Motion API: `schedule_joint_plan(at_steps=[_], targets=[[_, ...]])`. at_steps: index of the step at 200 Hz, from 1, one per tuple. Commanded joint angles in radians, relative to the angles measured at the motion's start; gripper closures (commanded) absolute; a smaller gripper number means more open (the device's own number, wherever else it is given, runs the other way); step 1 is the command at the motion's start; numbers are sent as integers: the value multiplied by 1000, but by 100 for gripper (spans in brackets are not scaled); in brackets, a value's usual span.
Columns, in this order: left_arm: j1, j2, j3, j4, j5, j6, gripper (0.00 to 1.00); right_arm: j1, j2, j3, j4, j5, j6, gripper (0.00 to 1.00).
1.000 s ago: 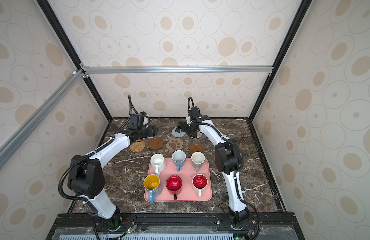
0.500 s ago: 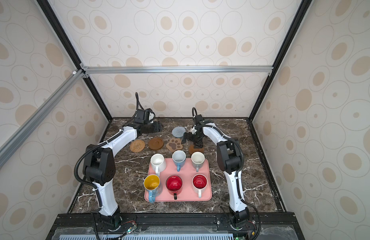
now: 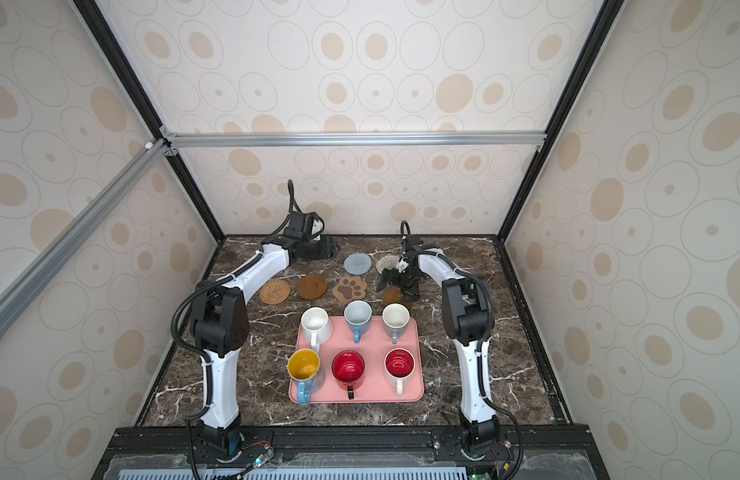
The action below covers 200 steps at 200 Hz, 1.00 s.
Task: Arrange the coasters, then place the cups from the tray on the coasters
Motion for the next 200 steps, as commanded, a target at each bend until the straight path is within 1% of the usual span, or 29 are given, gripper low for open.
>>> schedule_joint_plan(at_steps=[1, 33, 48, 73, 100, 117, 133, 157, 182, 200], targets=[[-30, 62, 110, -61, 17, -4, 27, -64, 3, -24, -13, 118, 18, 0], [-66, 180, 292, -122, 30, -10, 27, -124, 10, 5, -18, 166, 22, 0], [-76, 239, 365, -130, 53, -30, 27, -148, 19, 24, -24, 187, 19, 0], [-90, 322, 471, -135, 84, -72, 27, -189, 35, 69, -64, 259, 23, 0], [-104, 368, 497, -92, 122, -120, 26, -231, 38, 91, -75, 337, 39, 0], [-110, 382, 495, -65, 134, -140, 26, -252, 33, 104, -76, 345, 49, 0], [-112, 393, 495, -54, 137, -153, 26, -258, 11, 104, -44, 291, 44, 0], [-112, 399, 492, -43, 118, -170, 26, -256, -51, 57, 93, 101, 53, 0], [-112, 403, 487, -24, 93, -179, 26, -250, -97, -11, 294, -90, 129, 0], [-112, 411, 488, -15, 85, -192, 26, -235, -78, -7, 381, -182, 179, 0]])
